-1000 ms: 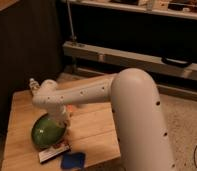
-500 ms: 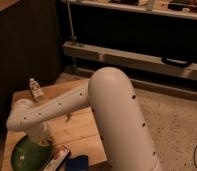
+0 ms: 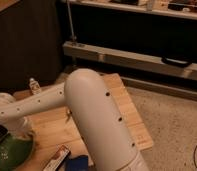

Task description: Drag the ceramic bowl in a circle

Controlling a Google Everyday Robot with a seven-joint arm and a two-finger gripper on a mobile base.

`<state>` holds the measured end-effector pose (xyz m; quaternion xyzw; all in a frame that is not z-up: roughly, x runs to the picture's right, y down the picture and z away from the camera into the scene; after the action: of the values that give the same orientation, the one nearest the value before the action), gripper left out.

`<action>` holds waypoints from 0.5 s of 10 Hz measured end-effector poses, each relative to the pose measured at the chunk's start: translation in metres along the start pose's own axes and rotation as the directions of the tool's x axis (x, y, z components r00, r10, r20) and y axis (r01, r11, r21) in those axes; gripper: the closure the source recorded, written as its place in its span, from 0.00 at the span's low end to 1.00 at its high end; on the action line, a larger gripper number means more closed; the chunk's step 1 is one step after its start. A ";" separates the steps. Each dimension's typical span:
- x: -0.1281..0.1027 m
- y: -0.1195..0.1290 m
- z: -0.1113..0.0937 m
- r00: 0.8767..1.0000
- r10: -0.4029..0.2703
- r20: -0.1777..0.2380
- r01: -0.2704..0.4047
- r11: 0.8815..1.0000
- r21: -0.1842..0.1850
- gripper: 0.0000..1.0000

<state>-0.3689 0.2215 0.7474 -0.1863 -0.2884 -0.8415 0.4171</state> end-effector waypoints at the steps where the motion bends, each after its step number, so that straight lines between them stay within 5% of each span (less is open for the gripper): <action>1: 0.014 0.000 -0.003 1.000 0.006 -0.004 -0.006 1.000 0.007 1.00; 5: 0.063 0.055 -0.005 0.993 0.117 -0.011 -0.117 0.992 0.050 1.00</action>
<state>-0.3619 0.1544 0.7969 -0.1865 -0.2946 -0.8096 0.4722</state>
